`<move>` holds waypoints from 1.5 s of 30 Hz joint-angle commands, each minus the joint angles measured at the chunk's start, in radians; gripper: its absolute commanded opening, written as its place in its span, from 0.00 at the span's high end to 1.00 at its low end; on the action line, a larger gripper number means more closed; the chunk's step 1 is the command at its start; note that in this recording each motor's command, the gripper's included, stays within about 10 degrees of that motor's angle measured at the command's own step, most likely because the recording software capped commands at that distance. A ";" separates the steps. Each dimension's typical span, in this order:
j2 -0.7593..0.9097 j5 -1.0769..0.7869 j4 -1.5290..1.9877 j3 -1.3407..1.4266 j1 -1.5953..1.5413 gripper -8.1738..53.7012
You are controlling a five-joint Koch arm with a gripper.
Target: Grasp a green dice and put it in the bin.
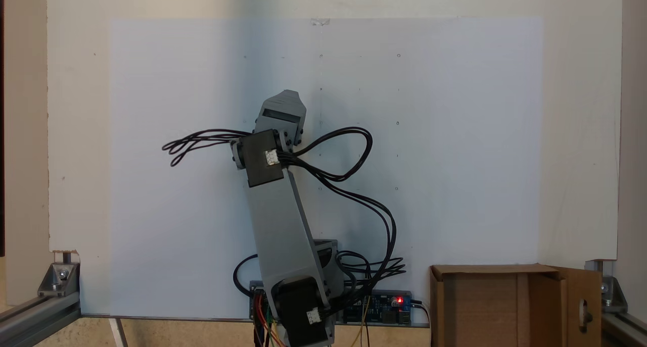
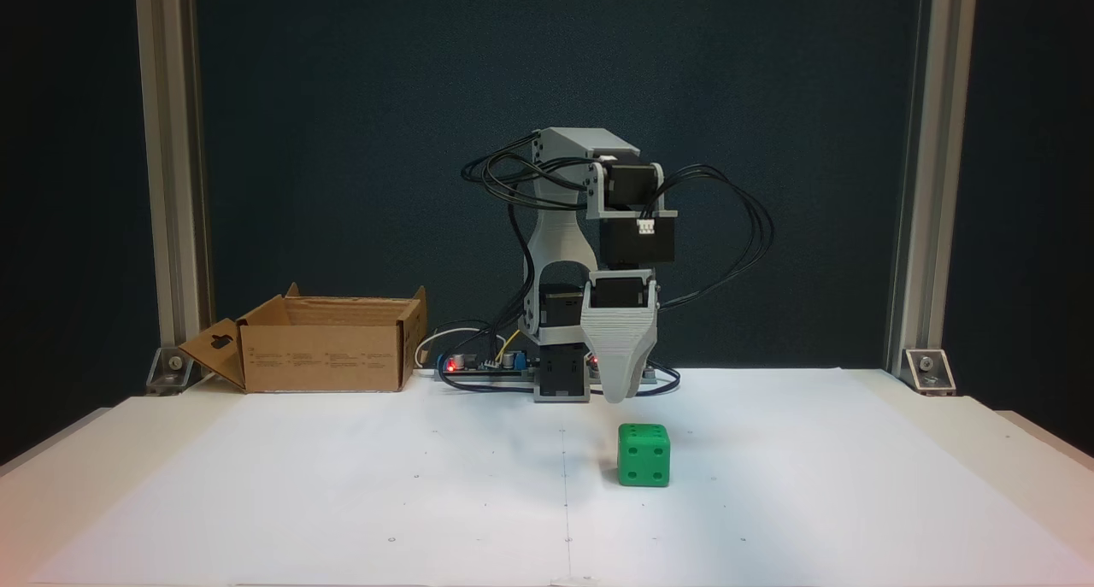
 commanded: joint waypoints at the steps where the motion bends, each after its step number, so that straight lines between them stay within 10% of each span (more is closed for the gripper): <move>1: 0.015 0.074 -0.017 -0.041 0.005 0.18; 45: -0.216 0.072 -0.126 -0.040 -0.063 0.24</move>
